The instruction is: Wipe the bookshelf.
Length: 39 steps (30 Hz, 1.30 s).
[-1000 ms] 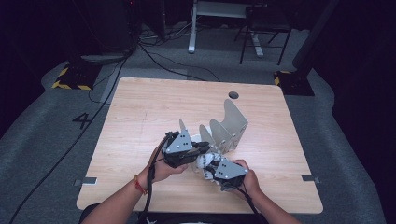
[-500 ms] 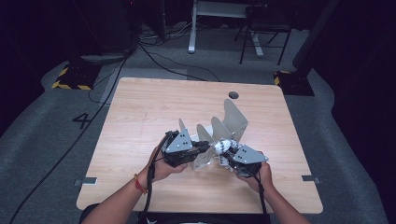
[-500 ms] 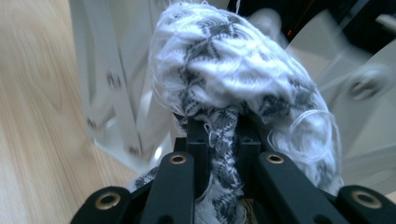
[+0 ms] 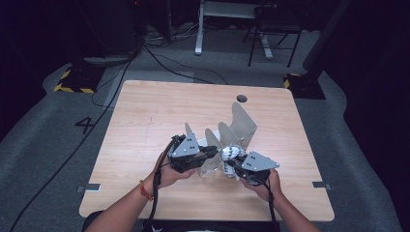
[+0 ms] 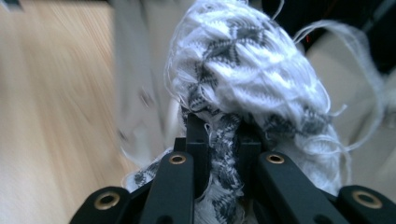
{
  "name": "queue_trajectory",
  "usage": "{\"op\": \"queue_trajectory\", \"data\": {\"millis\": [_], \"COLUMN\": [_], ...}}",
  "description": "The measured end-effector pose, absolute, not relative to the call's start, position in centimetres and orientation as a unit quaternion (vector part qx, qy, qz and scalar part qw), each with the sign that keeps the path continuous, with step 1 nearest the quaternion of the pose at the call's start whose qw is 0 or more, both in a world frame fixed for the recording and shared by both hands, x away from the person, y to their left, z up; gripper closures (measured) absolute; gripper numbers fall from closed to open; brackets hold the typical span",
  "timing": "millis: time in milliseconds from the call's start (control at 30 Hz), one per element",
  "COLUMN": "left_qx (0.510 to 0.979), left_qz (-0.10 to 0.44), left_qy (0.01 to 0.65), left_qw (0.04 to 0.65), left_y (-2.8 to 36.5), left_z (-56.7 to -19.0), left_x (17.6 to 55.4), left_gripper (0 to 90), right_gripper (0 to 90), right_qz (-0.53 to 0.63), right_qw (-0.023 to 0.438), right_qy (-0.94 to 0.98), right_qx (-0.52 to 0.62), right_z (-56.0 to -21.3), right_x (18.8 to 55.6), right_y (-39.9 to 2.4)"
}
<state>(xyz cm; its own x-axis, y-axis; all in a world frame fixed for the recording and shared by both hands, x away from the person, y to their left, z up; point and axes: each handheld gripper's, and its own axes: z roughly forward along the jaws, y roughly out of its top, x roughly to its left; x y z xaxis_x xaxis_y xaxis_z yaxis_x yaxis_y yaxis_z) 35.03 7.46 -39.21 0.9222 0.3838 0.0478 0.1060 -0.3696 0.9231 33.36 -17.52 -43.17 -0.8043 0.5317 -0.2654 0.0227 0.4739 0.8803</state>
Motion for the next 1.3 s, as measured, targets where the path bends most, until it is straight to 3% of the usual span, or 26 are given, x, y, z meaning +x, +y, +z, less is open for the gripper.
{"op": "queue_trajectory", "data": {"millis": [300, 533, 633, 833, 1133, 1300], "left_qx": [0.820, 0.820, 0.819, 0.816, 0.815, 0.815], "left_qz": [0.127, 0.132, 0.133, 0.136, 0.132, 0.136], "left_qy": [0.147, 0.150, 0.150, 0.155, 0.157, 0.158], "left_qw": [0.538, 0.537, 0.537, 0.540, 0.542, 0.540], "left_y": [6.9, 7.2, 7.2, 7.2, 6.8, 6.7], "left_z": [-39.1, -39.2, -39.2, -39.2, -39.2, -39.2], "left_x": [34.7, 35.0, 34.9, 34.8, 34.5, 34.2], "left_gripper": [83.7, 83.4, 83.4, 83.6, 83.9, 83.5], "right_gripper": [81.1, 81.4, 81.4, 81.5, 81.5, 81.5], "right_qz": [0.473, 0.412, 0.415, 0.421, 0.476, 0.468], "right_qw": [0.237, 0.226, 0.212, 0.237, 0.319, 0.297], "right_qy": [0.842, 0.879, 0.880, 0.868, 0.800, 0.797], "right_qx": [0.104, 0.088, 0.097, 0.117, 0.179, 0.239], "right_z": [-43.9, -47.6, -47.9, -47.0, -42.6, -43.4], "right_x": [31.5, 32.3, 32.5, 32.7, 33.1, 34.9], "right_y": [-13.3, -12.0, -12.3, -14.2, -18.6, -20.3]}}
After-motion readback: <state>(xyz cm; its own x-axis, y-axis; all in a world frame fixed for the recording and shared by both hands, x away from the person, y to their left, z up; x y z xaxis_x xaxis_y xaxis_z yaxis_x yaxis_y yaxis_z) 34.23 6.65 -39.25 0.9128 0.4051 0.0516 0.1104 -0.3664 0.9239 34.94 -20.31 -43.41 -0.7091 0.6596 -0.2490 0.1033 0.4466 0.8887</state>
